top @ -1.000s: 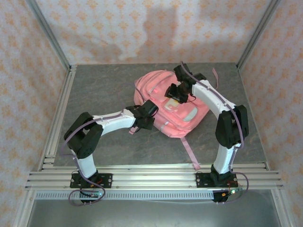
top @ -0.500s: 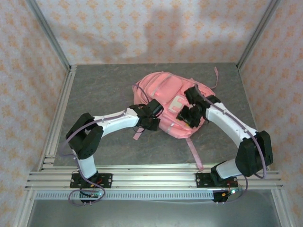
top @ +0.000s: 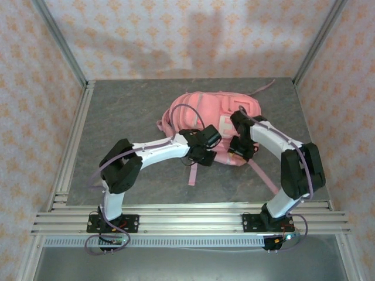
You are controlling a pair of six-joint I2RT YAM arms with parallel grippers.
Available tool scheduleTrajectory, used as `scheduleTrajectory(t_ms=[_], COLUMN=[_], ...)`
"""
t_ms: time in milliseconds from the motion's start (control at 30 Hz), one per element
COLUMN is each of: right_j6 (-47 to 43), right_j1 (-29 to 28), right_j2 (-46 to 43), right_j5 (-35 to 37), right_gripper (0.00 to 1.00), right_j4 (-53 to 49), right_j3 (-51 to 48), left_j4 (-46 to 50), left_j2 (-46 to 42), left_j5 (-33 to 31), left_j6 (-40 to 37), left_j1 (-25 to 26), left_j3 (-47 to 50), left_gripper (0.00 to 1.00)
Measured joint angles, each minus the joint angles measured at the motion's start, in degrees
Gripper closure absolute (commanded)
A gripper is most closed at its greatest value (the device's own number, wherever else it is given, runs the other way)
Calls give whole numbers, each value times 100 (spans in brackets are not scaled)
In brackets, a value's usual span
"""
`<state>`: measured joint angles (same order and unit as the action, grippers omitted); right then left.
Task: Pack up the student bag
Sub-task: Zip the student bag at the center of the table.
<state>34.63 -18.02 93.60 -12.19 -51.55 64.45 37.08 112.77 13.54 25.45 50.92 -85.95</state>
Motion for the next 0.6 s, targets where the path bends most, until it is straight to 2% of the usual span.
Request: scheduleTrajectory(t_ms=[133, 267, 333, 400, 467, 600], right_j6=[-107, 317, 730, 1237, 1856, 2909], right_j1=[234, 243, 245, 249, 247, 247], right_j2=[72, -570, -1169, -1773, -2181, -2144], right_j5=[186, 214, 90, -155, -490, -1047], right_gripper=[65, 62, 57, 43, 36, 35], right_j4=[44, 262, 490, 763, 1185, 2155], right_j3=[490, 402, 72, -413, -964, -1814], left_j4=[109, 284, 352, 396, 417, 426], left_j2=[452, 634, 691, 737, 752, 752], left_j5=[155, 234, 264, 284, 308, 321], left_j6=[7, 48, 87, 129, 155, 162], left_j1=[11, 11, 11, 11, 11, 11], left_j3=[-662, -1082, -1207, -1276, -1290, -1292], left_gripper=[100, 100, 100, 100, 100, 100])
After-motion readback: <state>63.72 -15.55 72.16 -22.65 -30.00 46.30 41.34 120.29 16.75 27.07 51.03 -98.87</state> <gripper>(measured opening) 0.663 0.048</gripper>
